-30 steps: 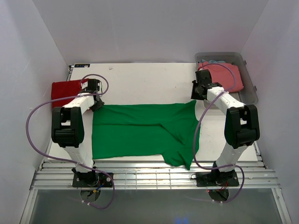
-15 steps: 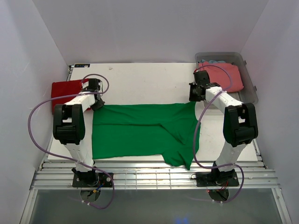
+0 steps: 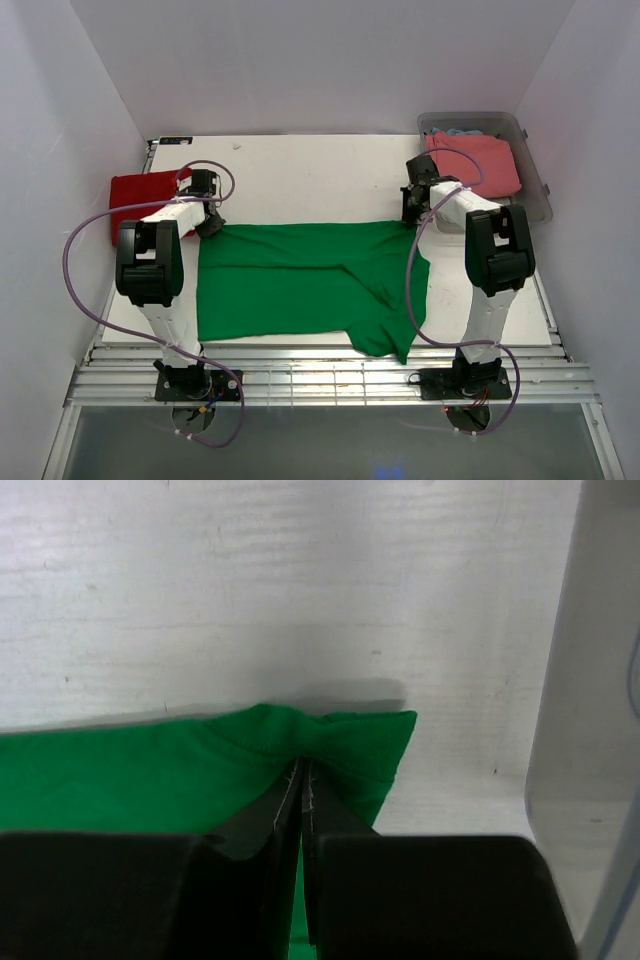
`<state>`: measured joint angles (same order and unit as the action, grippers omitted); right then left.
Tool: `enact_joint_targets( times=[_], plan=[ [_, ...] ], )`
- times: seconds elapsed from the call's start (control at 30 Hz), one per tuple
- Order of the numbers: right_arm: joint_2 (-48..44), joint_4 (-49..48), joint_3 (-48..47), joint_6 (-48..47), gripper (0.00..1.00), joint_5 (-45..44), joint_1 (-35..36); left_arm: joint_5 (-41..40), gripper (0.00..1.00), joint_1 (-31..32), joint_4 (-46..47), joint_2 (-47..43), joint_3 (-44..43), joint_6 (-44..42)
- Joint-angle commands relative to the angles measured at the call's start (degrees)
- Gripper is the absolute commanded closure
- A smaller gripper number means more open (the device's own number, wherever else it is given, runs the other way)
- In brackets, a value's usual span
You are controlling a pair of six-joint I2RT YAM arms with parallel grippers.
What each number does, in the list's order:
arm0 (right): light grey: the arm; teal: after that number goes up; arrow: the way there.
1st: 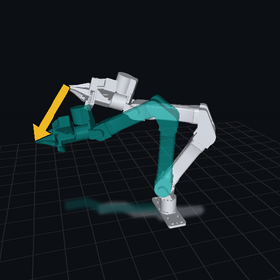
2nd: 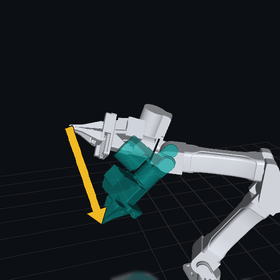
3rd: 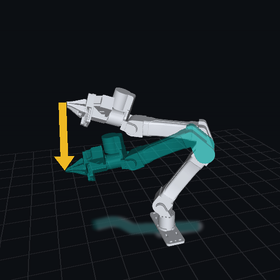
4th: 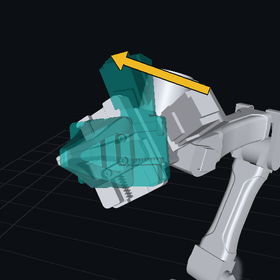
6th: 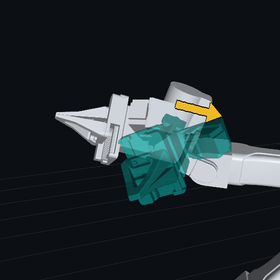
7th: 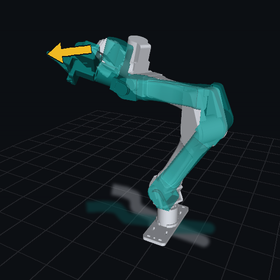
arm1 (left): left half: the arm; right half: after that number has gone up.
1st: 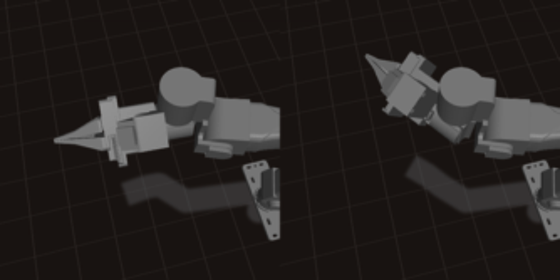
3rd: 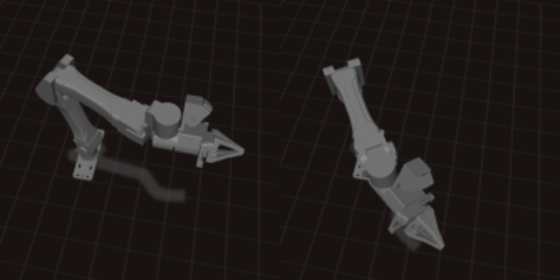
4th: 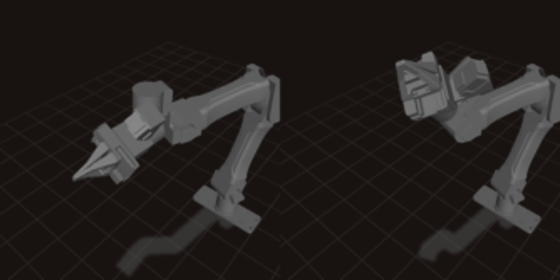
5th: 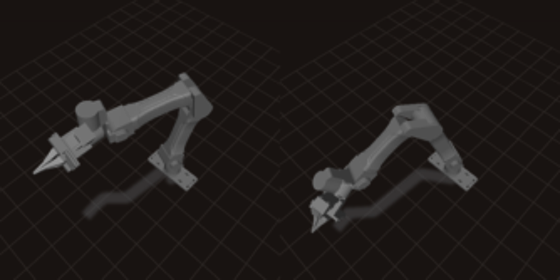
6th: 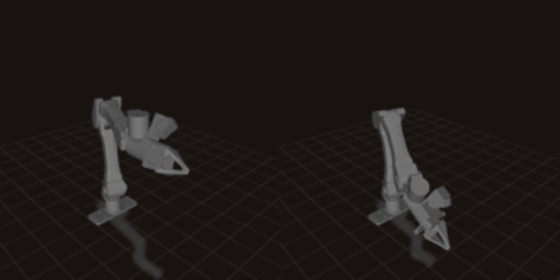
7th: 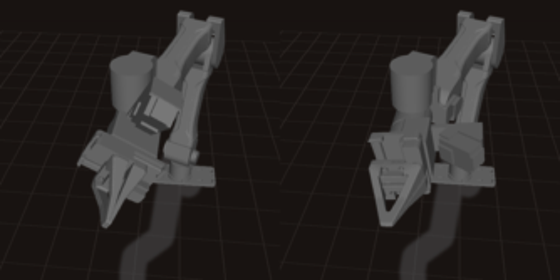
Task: Fold and stack the t-shirts
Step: Fold the tshirt
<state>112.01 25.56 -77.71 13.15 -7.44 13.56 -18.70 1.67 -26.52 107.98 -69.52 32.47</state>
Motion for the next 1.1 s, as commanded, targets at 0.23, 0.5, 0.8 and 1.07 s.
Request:
enact_joint_targets(
  times=[0.23,0.5,0.8,1.07],
  plan=[
    [8.57,4.05,-12.98,-0.84,0.92,-5.83,-0.46,-2.31,0.67,0.0,0.42,0.73,-0.36,0.49],
    [13.94,6.34,-20.28,-1.28,0.92,-6.09,-1.96,-0.99,0.68,0.0,0.24,5.04,-4.66,0.05],
    [22.37,8.98,-35.12,0.39,0.92,-3.64,-3.1,1.38,0.67,0.0,-1.6,16.27,-22.75,-1.53],
    [26.6,8.54,-47.34,-0.48,0.92,1.46,-4.51,6.47,0.61,0.0,-2.66,20.95,-36.65,-4.08]
  ],
)
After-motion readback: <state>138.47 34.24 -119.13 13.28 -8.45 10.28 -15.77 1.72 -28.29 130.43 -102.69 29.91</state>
